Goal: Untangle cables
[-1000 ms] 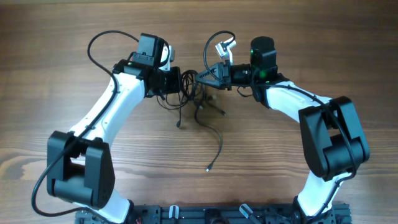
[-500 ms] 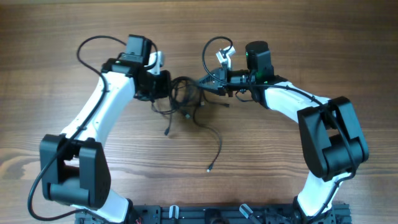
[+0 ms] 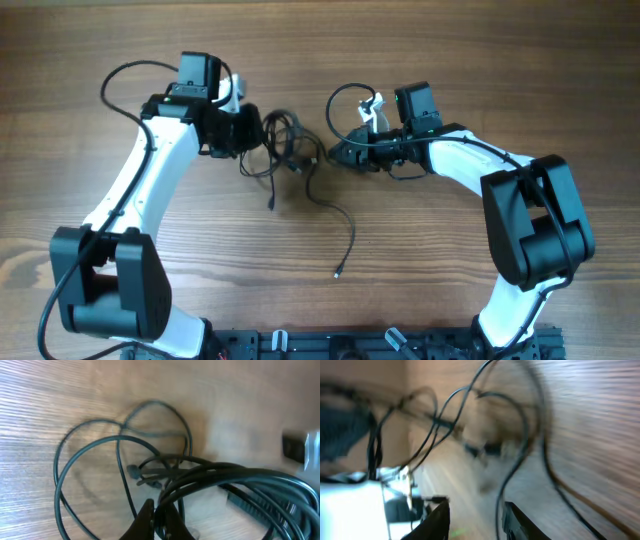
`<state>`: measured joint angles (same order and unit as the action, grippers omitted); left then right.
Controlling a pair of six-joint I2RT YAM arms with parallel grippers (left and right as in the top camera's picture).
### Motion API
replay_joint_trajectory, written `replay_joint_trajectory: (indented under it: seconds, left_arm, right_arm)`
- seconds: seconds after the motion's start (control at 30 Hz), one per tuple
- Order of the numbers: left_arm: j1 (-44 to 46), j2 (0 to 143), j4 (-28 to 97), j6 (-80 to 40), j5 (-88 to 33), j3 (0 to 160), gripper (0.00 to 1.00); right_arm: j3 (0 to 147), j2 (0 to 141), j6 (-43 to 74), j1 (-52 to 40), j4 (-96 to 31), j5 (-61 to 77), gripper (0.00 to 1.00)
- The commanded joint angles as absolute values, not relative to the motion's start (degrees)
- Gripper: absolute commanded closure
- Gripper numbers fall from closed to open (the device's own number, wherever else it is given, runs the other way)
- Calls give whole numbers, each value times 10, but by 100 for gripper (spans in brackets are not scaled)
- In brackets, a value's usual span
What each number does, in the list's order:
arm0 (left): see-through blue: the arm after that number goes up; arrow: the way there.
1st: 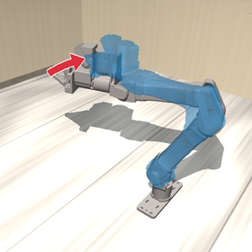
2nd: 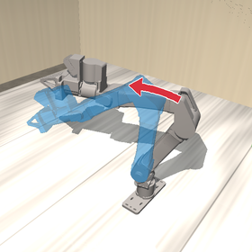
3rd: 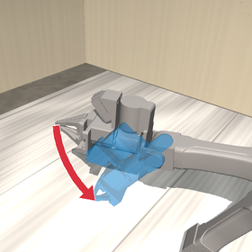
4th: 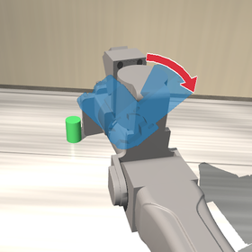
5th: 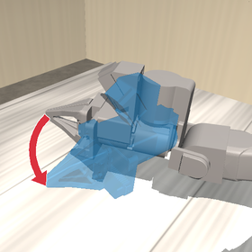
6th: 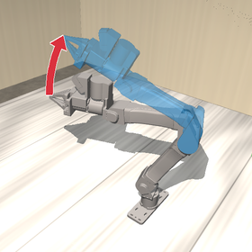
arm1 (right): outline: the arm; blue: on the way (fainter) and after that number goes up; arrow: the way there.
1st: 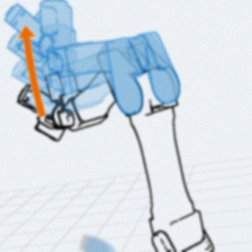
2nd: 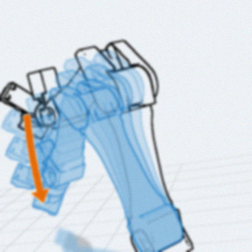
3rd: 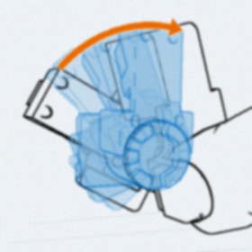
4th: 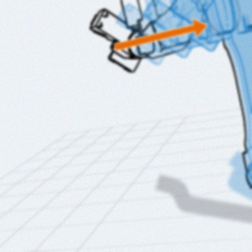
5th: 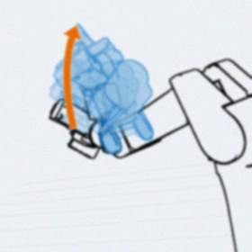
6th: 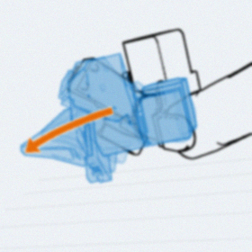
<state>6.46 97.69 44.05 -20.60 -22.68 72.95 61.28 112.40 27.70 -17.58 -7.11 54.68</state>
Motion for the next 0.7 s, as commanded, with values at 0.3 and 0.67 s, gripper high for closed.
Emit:
replay_joint_trajectory:
  seconds: [0.3,0.67]
  left_arm:
    - [39,962,420,-592,-240,730,96]
    - [5,962,442,-620,-223,730,96]
  right_arm:
    - [614,1122,193,-290,-9,526,63]
    - [614,1122,196,-318,8,492,66]
